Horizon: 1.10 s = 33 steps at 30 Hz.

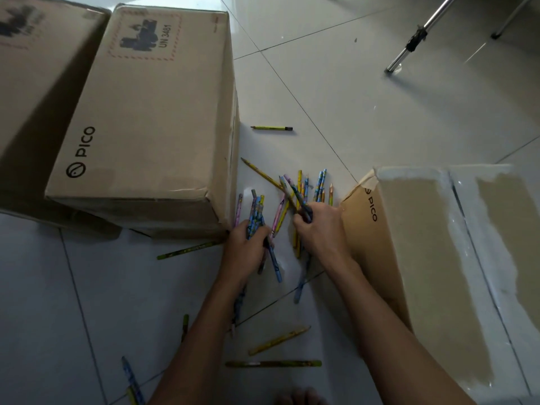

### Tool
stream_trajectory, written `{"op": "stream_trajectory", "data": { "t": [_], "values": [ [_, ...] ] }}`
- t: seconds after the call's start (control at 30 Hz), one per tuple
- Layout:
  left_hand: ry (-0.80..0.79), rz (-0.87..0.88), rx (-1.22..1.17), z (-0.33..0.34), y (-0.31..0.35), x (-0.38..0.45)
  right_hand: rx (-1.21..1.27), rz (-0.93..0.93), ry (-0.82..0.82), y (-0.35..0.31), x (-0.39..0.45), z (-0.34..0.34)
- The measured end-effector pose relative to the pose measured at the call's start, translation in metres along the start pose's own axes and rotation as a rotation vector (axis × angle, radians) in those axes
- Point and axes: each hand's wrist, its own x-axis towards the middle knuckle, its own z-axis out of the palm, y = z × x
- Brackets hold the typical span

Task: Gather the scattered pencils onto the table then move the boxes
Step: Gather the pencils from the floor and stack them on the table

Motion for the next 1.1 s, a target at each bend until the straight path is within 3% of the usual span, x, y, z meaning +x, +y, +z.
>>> {"op": "stream_trajectory", "data": {
  "t": [0.37, 0.67, 0.87, 1.1],
  "values": [
    [-0.107, -0.104, -0.219, 0.004, 0.001, -0.002, 0.546, 0.134, -0.225, -0.009, -0.035, 0.001],
    [-0.217, -0.172, -0.297, 0.002, -0.006, -0.012, 0.621, 0.185, -0.258, -0.007, -0.049, 0.009],
    [-0.389, -0.177, -0.324, -0.002, -0.007, -0.019, 0.731, 0.306, -0.222, -0.011, -0.05, 0.009],
    [-0.276, -0.196, -0.263, 0.006, -0.017, -0.022, 0.589, 0.331, -0.266, -0.022, -0.059, 0.028]
  ]
}}
